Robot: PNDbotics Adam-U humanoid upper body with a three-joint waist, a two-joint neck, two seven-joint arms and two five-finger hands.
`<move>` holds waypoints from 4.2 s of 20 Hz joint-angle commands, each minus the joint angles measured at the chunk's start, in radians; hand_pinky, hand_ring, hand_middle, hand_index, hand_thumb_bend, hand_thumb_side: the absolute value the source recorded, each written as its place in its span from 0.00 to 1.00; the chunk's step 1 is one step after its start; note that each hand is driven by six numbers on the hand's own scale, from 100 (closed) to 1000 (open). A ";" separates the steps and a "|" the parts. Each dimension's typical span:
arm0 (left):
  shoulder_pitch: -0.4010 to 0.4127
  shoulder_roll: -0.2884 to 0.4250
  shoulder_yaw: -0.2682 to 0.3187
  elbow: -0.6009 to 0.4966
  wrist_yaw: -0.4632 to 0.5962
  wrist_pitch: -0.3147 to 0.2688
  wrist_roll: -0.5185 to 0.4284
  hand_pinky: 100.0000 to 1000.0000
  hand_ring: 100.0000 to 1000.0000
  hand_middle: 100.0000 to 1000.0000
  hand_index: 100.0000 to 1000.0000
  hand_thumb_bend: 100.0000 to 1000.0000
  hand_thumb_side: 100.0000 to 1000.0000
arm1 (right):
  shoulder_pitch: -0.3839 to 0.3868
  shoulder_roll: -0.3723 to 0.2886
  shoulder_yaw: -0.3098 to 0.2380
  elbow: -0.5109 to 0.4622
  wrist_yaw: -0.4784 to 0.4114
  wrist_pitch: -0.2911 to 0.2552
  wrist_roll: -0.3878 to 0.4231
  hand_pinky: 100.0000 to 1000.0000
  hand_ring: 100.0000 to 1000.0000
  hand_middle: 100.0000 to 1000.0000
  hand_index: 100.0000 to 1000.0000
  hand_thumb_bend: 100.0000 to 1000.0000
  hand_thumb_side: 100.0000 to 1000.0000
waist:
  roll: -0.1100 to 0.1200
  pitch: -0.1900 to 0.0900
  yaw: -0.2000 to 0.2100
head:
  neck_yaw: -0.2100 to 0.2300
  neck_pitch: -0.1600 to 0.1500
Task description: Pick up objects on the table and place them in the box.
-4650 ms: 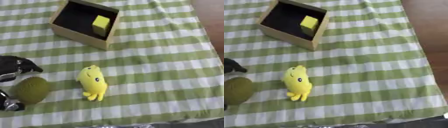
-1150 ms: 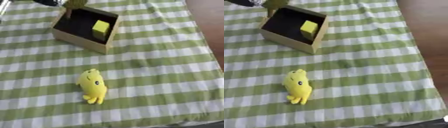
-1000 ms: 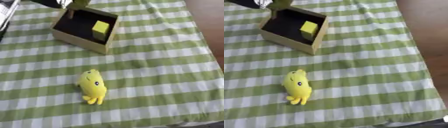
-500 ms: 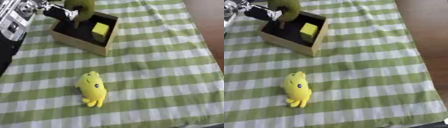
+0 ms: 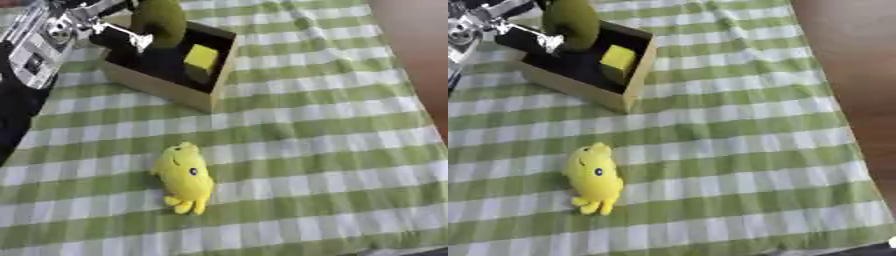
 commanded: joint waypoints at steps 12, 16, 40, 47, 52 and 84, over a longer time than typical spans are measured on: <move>-0.016 0.027 0.013 -0.036 -0.083 0.070 -0.072 0.85 0.91 0.81 1.00 0.16 0.05 | 0.001 -0.021 -0.018 0.003 -0.007 0.006 0.013 1.00 1.00 0.35 0.87 0.00 0.41 | -0.014 -0.018 0.004 | -0.001 -0.001; -0.013 0.029 0.014 -0.052 -0.082 0.077 -0.071 0.85 0.91 0.80 1.00 0.09 0.05 | 0.004 -0.021 -0.018 0.005 -0.008 0.005 0.015 1.00 1.00 0.35 0.87 0.00 0.41 | -0.014 -0.023 0.006 | -0.002 0.003; 0.328 0.431 -0.103 -0.927 0.528 0.008 -0.175 0.82 0.87 0.79 0.96 0.00 0.19 | 0.023 -0.035 -0.018 -0.010 -0.016 0.000 0.004 1.00 1.00 0.35 0.87 0.00 0.41 | -0.005 -0.044 0.034 | -0.028 0.020; 0.369 0.459 -0.156 -0.927 0.470 -0.075 -0.283 0.85 0.90 0.82 0.96 0.00 0.26 | 0.023 -0.036 -0.013 -0.008 -0.014 -0.001 0.012 1.00 1.00 0.35 0.87 0.00 0.41 | -0.006 -0.044 0.030 | -0.025 0.022; 0.380 0.452 -0.183 -0.927 0.449 -0.054 -0.329 0.85 0.90 0.82 0.95 0.00 0.36 | 0.023 -0.034 -0.009 -0.005 -0.009 -0.003 0.021 1.00 1.00 0.35 0.87 0.00 0.41 | -0.008 -0.042 0.029 | -0.022 0.025; 0.297 0.299 -0.305 -0.867 0.166 0.024 -0.473 0.91 0.98 0.87 0.98 0.18 0.21 | 0.035 -0.025 0.004 0.007 0.010 -0.004 0.067 1.00 1.00 0.34 0.87 0.00 0.41 | -0.006 -0.040 0.020 | -0.016 0.025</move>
